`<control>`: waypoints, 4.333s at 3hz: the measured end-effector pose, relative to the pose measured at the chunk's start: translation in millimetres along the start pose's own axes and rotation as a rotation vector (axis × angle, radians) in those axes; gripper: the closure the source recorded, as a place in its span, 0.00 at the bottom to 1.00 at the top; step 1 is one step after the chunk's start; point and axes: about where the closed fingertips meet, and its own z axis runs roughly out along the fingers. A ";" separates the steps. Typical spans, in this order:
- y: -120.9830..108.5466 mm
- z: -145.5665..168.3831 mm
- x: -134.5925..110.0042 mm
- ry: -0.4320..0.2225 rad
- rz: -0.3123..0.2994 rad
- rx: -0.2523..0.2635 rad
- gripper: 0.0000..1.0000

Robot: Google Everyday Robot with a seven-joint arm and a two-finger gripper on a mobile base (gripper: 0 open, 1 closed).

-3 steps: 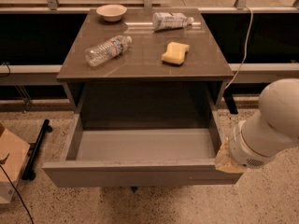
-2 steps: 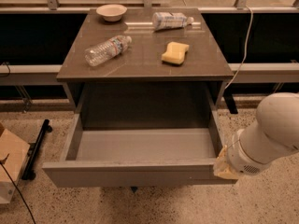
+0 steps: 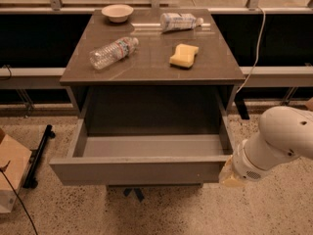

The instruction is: Close top drawer

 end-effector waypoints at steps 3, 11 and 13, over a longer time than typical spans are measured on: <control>-20.8 16.7 -27.9 -0.039 -0.030 0.039 1.00; -123.2 52.5 -94.3 -0.201 -0.107 0.289 0.58; -173.5 57.5 -108.4 -0.269 -0.084 0.348 0.05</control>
Offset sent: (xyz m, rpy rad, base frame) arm 0.0286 0.0219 -0.0075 0.0127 -0.0615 0.0016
